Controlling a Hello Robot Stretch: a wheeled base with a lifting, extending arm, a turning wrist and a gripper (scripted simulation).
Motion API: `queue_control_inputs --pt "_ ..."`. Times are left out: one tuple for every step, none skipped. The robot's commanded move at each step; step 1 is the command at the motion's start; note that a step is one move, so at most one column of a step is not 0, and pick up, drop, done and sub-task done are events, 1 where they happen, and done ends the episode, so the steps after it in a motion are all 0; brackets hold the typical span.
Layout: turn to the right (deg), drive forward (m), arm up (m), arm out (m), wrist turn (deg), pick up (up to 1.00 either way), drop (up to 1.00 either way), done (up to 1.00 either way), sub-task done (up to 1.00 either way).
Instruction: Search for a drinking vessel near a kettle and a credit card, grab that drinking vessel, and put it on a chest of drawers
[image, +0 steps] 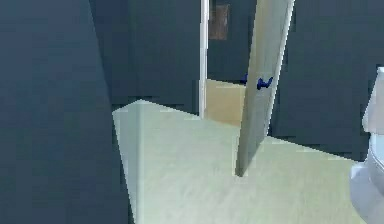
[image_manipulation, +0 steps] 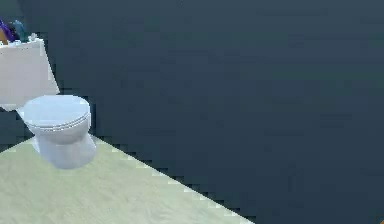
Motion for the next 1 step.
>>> queue_control_inputs --pt "0.0 1.0 0.0 0.0 0.0 0.0 0.0 0.0 0.0"
